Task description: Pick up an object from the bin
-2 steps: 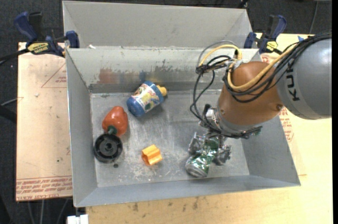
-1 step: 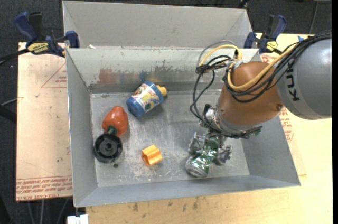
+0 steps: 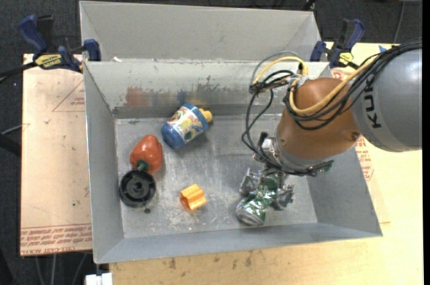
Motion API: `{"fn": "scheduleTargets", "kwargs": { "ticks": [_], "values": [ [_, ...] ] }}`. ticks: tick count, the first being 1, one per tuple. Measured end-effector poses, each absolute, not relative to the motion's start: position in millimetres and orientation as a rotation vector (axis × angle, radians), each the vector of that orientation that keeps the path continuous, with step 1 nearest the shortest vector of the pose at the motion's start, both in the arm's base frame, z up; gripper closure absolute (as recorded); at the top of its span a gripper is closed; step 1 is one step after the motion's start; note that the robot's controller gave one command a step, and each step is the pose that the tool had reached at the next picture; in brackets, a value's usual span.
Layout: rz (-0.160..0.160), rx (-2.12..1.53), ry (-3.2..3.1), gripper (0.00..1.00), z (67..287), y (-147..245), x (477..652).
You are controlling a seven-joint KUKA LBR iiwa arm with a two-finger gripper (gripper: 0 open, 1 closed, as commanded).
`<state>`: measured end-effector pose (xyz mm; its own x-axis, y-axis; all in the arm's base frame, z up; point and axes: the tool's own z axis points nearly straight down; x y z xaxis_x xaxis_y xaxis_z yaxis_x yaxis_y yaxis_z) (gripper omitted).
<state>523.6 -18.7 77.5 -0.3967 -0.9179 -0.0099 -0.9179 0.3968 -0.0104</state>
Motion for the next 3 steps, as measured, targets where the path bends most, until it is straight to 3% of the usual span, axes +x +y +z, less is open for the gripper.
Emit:
{"fn": "scheduleTargets", "kwargs": {
  "ticks": [3],
  "values": [
    [0.001, -1.722, 2.625, 1.0, 94.9, -19.5, 521.1]
  ]
}}
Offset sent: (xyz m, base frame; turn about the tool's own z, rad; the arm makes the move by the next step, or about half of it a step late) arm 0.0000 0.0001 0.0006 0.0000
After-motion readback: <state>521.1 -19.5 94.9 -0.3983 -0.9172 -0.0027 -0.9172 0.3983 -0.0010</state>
